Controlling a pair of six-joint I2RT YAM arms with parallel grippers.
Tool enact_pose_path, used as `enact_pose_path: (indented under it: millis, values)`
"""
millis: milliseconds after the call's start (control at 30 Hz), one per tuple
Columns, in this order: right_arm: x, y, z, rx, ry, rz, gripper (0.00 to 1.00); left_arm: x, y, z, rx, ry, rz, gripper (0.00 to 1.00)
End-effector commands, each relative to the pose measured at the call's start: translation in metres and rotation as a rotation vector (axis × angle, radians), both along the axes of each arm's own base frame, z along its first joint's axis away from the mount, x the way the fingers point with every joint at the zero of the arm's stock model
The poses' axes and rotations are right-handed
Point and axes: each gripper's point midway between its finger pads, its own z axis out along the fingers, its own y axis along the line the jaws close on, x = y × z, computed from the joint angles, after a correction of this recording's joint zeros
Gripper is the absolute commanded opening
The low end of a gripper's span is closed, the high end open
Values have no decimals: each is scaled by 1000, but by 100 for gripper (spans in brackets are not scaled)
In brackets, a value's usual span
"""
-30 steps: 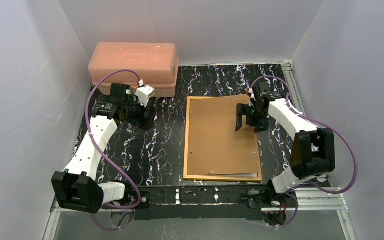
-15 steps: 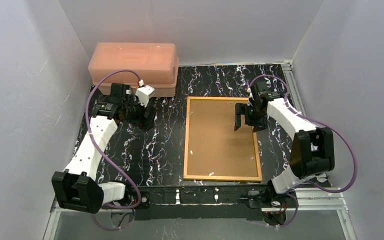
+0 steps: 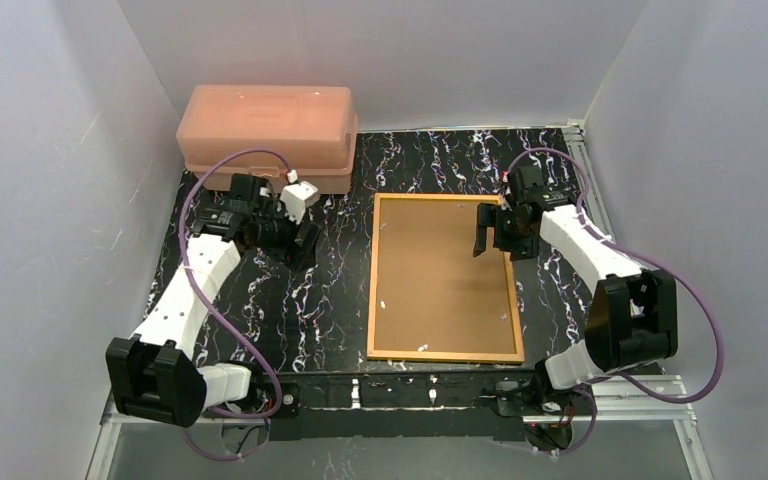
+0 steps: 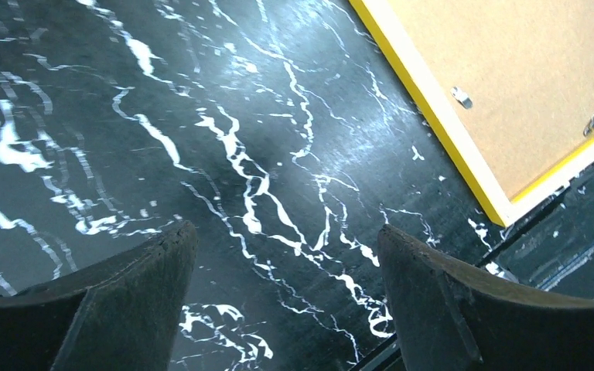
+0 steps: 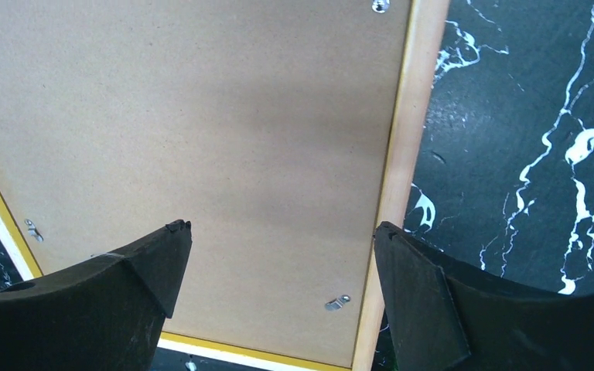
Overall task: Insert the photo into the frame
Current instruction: Place the photo frame item in the photo frame, then install the photo frame at the center of the board.
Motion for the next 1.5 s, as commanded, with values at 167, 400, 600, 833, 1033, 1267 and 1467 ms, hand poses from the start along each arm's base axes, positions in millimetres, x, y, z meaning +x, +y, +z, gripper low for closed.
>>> enact_pose_path:
  millis: [167,400,600,833,1033,1267,1467]
  values:
    - [17,-7,7,38,-112,-121,99,-10,-36,-42,-60,191,-62,85]
    - [50,-28,17,167,-183,-252,99,-5,-68,-65,-116,288,-70,82]
    - [43,77,35,338,-223,-67,85,-21,-87,-87,-155,400,-83,64]
    - [-26,181,37,628,-223,149,73,-34,-105,-91,-256,551,-11,54]
    - [-59,212,28,704,-197,221,65,-30,-117,-111,-300,673,86,34]
    - [-73,238,8,741,-153,308,53,-29,-134,-120,-327,728,89,34]
    - [-78,246,-8,721,-118,371,61,-30,-141,-126,-336,757,76,36]
